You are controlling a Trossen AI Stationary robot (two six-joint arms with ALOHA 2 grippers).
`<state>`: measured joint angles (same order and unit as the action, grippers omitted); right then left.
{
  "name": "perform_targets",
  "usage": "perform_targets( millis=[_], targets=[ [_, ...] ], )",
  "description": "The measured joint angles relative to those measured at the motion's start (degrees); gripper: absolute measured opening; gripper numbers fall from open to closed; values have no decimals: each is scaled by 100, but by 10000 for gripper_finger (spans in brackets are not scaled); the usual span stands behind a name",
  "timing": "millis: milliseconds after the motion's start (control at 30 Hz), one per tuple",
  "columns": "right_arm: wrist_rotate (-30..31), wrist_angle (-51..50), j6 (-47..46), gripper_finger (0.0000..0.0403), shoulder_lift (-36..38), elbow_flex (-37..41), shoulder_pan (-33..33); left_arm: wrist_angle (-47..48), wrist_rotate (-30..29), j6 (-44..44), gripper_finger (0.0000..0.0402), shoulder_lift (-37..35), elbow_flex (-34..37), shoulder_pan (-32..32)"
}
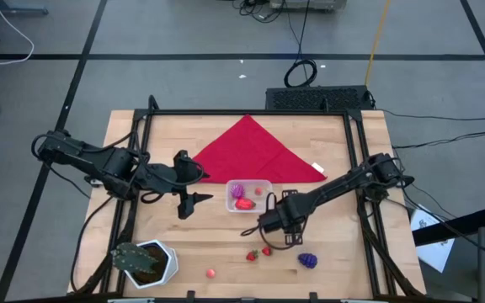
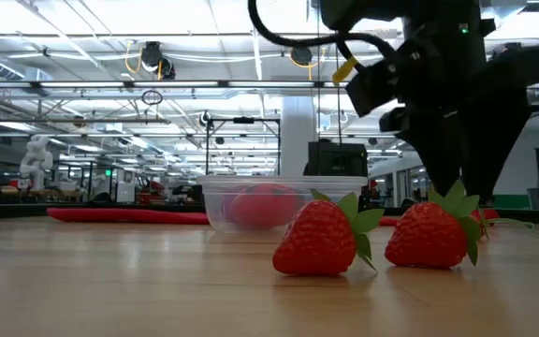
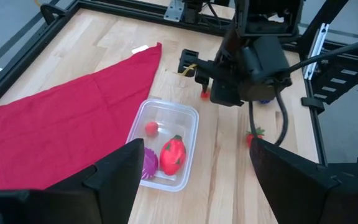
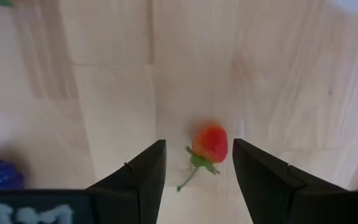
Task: Pick and placing Produce into tupperware
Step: Put the top red strawberry in the transparent bin
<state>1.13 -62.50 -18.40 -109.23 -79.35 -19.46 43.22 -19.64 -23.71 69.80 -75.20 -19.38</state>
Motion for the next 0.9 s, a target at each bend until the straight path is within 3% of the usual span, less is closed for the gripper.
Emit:
perform_targets(
  millis=[900],
  targets=[
    [-183, 653, 154, 178, 11, 802, 231, 28, 0, -45, 296, 0, 0, 0]
  ],
)
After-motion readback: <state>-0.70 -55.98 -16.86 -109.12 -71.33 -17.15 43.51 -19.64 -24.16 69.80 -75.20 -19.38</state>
